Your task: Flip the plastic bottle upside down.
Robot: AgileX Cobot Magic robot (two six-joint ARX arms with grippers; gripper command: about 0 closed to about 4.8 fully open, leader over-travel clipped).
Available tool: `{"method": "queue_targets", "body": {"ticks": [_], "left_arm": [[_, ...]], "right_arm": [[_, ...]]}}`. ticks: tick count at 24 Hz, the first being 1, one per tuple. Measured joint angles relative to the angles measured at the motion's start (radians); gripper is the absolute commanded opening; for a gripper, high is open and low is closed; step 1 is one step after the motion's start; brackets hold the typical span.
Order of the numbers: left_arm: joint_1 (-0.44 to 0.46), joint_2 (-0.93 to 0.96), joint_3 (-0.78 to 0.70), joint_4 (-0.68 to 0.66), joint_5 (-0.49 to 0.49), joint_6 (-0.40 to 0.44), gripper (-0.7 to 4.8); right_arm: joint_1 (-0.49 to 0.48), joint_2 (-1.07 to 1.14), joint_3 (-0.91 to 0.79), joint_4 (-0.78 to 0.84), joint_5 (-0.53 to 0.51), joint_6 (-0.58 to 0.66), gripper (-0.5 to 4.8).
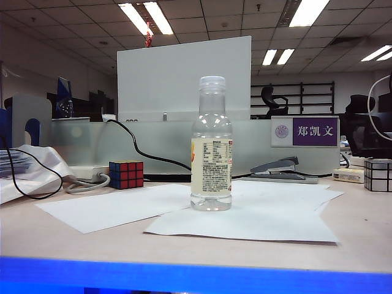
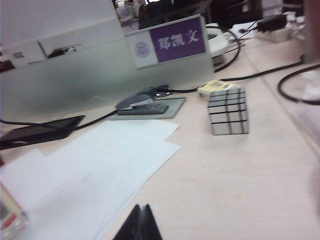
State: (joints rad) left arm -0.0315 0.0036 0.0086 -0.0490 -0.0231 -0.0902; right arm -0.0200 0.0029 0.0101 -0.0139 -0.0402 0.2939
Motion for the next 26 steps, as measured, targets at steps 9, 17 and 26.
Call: {"method": "queue_targets", "body": {"ticks": [9,17,26], "left_arm": [[0.0,0.0,0.0,0.0,0.0,0.0,-0.05],[0.0,0.0,0.0,0.0,0.0,-0.018,-0.05],[0.0,0.0,0.0,0.0,0.357,-0.354,-0.05]], "right_arm": [[0.0,0.0,0.0,0.0,-0.047,0.021,-0.05],[0.0,0.0,0.0,0.0,-0.038,-0.079,-0.05],[0.093,0.0,0.0,0.198,-0.661,0.159,0.15]]}}
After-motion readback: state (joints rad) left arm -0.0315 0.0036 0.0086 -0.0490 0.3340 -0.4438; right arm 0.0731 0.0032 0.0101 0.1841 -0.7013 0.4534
